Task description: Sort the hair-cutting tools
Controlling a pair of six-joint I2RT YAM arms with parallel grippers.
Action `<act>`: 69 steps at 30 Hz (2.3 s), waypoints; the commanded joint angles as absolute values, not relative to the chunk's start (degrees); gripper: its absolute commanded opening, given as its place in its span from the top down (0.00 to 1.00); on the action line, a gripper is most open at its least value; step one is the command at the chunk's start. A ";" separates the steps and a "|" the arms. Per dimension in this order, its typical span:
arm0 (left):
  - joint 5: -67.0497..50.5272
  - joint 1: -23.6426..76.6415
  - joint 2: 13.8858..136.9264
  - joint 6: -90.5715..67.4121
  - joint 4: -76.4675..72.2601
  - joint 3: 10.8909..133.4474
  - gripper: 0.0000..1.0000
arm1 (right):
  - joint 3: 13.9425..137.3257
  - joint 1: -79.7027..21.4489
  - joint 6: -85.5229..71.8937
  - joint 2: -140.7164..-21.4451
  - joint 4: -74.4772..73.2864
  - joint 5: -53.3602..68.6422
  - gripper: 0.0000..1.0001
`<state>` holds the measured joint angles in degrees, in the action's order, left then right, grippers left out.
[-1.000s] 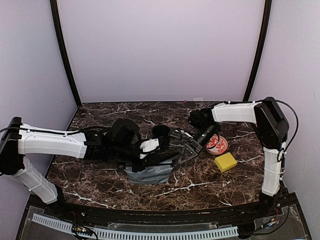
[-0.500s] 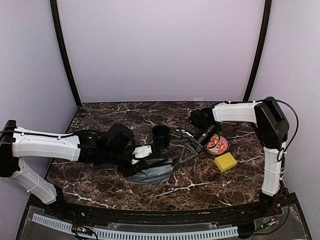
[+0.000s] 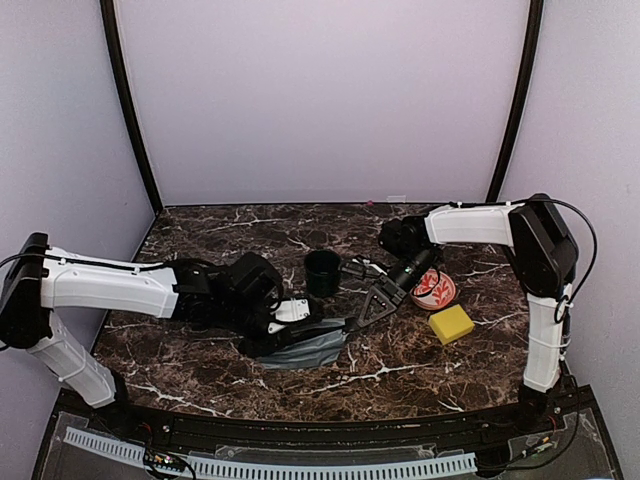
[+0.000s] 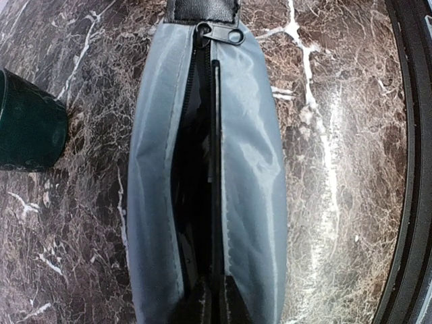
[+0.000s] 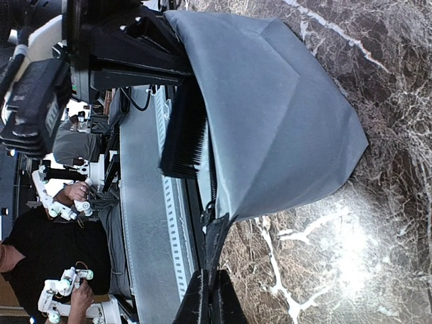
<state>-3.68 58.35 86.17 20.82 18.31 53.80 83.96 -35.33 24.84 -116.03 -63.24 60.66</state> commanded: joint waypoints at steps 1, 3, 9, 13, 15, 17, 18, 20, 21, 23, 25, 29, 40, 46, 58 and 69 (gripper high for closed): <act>-2.22 58.49 88.30 21.43 23.35 55.91 1.00 | 83.58 -34.74 25.47 -113.91 -63.88 62.18 1.00; -1.57 58.53 89.31 21.33 23.90 56.66 1.00 | 83.67 -34.74 25.43 -113.93 -63.86 62.18 1.00; -0.34 58.61 93.09 20.05 26.00 59.48 1.00 | 83.54 -34.78 25.67 -113.97 -63.94 62.23 1.00; 2.08 58.72 94.55 17.80 27.19 61.58 1.00 | 83.58 -34.78 25.81 -113.84 -64.15 62.20 1.00; 1.41 58.71 93.96 17.82 26.85 61.94 1.00 | 83.45 -34.73 25.93 -113.86 -64.05 61.86 1.00; 0.84 58.63 92.69 17.70 25.75 61.29 1.00 | 83.33 -34.76 25.97 -113.87 -63.98 61.69 1.00; 0.62 58.62 91.96 18.00 25.27 60.91 1.00 | 83.32 -34.73 26.01 -113.84 -63.95 61.70 1.00; 0.28 58.62 90.82 18.77 24.86 60.10 1.00 | 83.32 -34.79 25.99 -113.74 -63.91 61.60 1.00; 0.45 58.62 90.28 18.97 24.68 59.66 1.00 | 83.32 -34.80 25.99 -113.73 -63.97 61.57 1.00; 0.83 58.62 89.67 19.66 24.52 58.78 1.00 | 83.32 -34.72 25.98 -113.57 -63.97 61.32 1.00; 1.55 58.62 89.72 19.66 24.92 58.35 1.00 | 83.17 -34.71 26.01 -113.51 -63.89 61.15 1.00; 1.93 58.62 89.74 19.29 24.21 57.79 1.00 | 83.04 -34.63 25.77 -113.31 -63.68 60.99 1.00; 2.60 59.53 93.45 21.79 25.84 61.37 0.91 | 83.38 -34.69 25.28 -112.67 -63.51 60.73 1.00; 5.00 59.94 92.37 21.62 26.18 63.75 0.74 | 83.50 -34.60 25.29 -112.21 -63.51 60.27 0.99; 7.85 59.66 68.83 3.37 14.17 48.84 0.49 | 81.16 -32.76 23.56 -107.41 -59.24 50.62 0.98; 0.89 57.92 62.54 -22.76 17.42 43.47 0.45 | 79.36 -32.74 23.01 -106.68 -57.44 46.72 0.95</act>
<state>5.69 58.00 64.42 -12.84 17.63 45.52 79.83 -32.88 23.33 -108.20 -58.98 48.14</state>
